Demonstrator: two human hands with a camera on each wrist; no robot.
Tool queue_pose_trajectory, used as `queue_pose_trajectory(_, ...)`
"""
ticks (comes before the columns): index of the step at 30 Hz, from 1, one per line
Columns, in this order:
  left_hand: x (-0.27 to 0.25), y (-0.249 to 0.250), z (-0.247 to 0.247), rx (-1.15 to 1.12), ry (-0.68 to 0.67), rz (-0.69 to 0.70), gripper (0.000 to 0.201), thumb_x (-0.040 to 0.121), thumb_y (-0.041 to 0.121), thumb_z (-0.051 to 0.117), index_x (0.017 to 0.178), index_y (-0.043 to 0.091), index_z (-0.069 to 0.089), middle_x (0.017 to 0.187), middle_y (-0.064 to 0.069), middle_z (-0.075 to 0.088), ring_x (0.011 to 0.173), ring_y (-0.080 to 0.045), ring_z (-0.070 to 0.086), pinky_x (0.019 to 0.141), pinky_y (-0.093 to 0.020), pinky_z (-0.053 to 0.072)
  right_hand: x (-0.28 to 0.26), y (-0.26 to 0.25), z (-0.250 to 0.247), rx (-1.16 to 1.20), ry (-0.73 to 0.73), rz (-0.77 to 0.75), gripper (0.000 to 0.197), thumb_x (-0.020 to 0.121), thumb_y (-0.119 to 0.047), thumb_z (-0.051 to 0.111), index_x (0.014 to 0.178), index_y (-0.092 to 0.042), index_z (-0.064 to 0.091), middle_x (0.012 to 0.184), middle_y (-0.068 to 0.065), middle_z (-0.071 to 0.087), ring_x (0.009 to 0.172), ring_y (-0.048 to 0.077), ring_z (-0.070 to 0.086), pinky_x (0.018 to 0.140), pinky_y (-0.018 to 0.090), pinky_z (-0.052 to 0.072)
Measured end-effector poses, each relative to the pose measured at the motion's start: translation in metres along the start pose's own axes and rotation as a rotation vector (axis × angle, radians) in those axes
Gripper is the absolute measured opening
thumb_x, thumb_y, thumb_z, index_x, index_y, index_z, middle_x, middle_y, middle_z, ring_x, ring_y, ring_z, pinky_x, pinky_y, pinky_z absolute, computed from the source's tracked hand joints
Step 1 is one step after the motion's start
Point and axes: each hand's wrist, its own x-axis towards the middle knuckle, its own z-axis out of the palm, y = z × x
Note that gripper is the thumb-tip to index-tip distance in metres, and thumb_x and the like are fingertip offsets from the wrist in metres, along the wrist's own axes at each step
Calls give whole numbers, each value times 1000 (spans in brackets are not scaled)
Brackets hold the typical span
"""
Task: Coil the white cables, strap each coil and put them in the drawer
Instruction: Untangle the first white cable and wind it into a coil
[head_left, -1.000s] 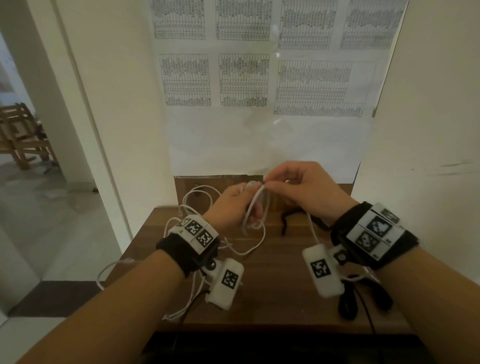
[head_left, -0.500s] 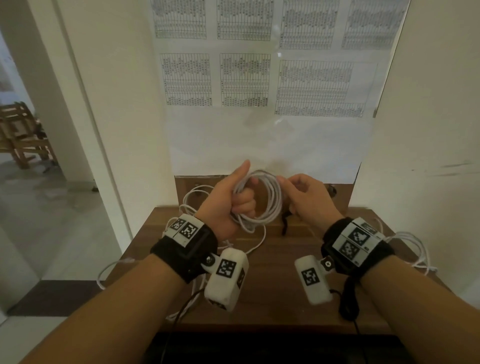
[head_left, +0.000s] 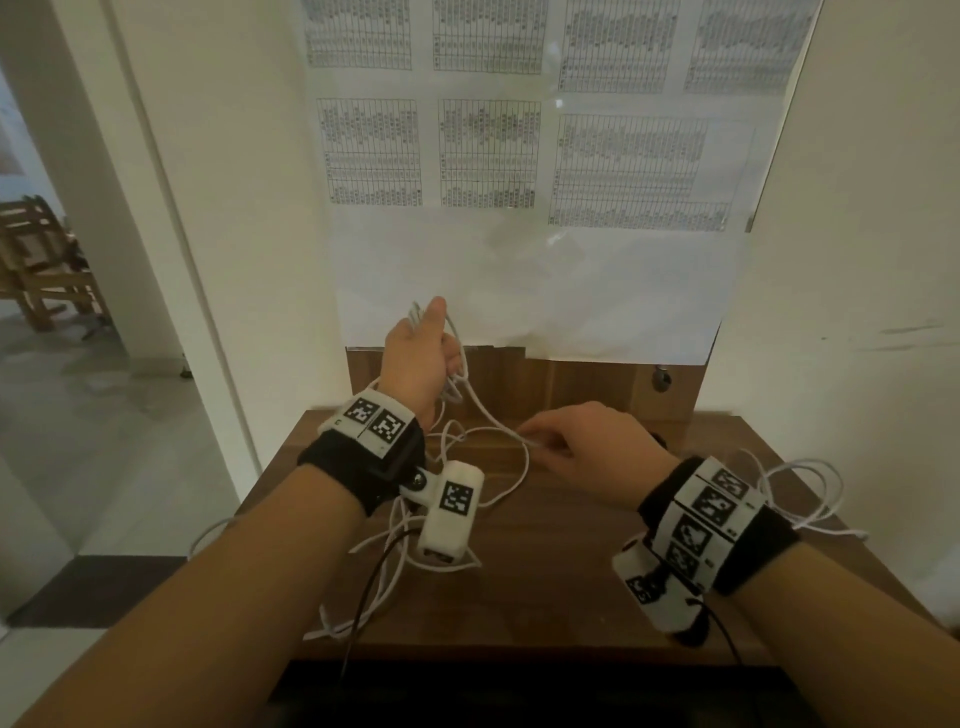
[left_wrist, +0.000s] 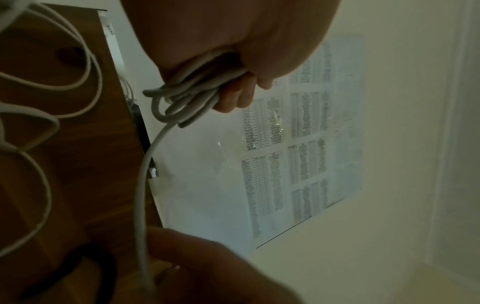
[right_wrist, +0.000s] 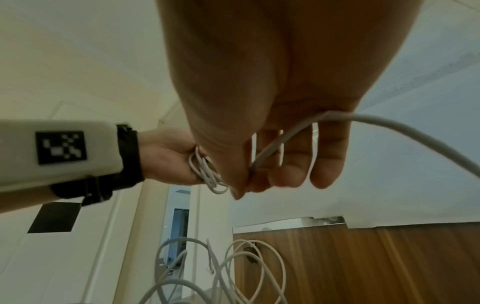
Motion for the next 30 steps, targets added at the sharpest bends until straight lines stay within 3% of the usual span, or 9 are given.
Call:
queue_pose_trajectory(4, -12, -14, 3, 452, -147, 152, 26, 104, 38, 49, 85, 20, 48, 61, 8, 55, 51, -9, 49, 52, -21, 40, -1, -7, -12, 111, 49, -63, 24, 100, -36, 56, 119, -31, 70, 111, -11, 72, 100, 7, 66, 88, 35, 57)
queue_pose_trajectory(7, -21, -25, 5, 686, -363, 248, 33, 104, 42, 46, 85, 17, 55, 58, 8, 63, 50, 2, 56, 62, -26, 42, 3, -10, -22, 294, 178, -98, 13, 92, -31, 69, 98, -24, 77, 92, -9, 73, 85, 4, 66, 84, 33, 57)
queue_pose_trajectory(10, -30, -27, 7, 563, -550, 186, 51, 107, 44, 37, 76, 11, 63, 57, 3, 63, 53, -7, 58, 63, -26, 46, 7, -8, -30, 510, 316, -39, 8, 84, -28, 78, 86, -20, 77, 83, -8, 74, 79, 4, 68, 80, 33, 58)
queue_pose_trajectory(13, -41, -25, 13, 428, -616, 81, 67, 106, 52, 31, 59, 9, 53, 50, -5, 49, 47, -17, 46, 58, -26, 42, 11, 0, -30, 606, 440, -2, 21, 79, -38, 81, 87, -20, 73, 81, -6, 71, 74, 10, 67, 73, 35, 59)
queue_pose_trajectory(16, -46, -17, 19, 97, -650, -185, 54, 103, 53, 36, 69, 13, 49, 44, 3, 30, 37, -10, 25, 43, -22, 26, 14, 7, -22, 683, 481, 74, 39, 75, -52, 78, 103, -28, 66, 88, -4, 63, 69, 20, 63, 65, 36, 55)
queue_pose_trajectory(19, -48, -7, 19, -215, -734, -322, 48, 96, 55, 41, 72, 14, 44, 40, 8, 25, 34, -6, 19, 38, -19, 16, 12, 10, -9, 703, 459, 94, 27, 89, -51, 65, 104, -28, 65, 90, -8, 66, 77, 11, 64, 71, 35, 54)
queue_pose_trajectory(22, -41, 0, 15, -398, -693, -374, 46, 98, 53, 42, 69, 18, 41, 37, 9, 27, 33, -6, 22, 44, -22, 11, 6, 6, -1, 718, 438, 79, 38, 91, -60, 48, 98, -24, 62, 80, -2, 66, 71, 15, 63, 67, 38, 51)
queue_pose_trajectory(26, -29, 2, 8, -529, -512, -428, 49, 101, 50, 43, 62, 20, 44, 39, 9, 25, 34, -7, 22, 51, -24, 10, 7, 9, 7, 797, 474, 186, 23, 99, -44, 52, 110, -25, 56, 94, -4, 68, 79, 6, 64, 71, 25, 49)
queue_pose_trajectory(30, -23, 2, 5, -611, -329, -421, 48, 101, 52, 46, 66, 19, 44, 43, 8, 26, 37, -8, 25, 40, -19, 25, 3, 14, 6, 387, 291, 204, 39, 95, -37, 63, 131, -32, 49, 93, -12, 63, 81, 9, 62, 74, 34, 54)
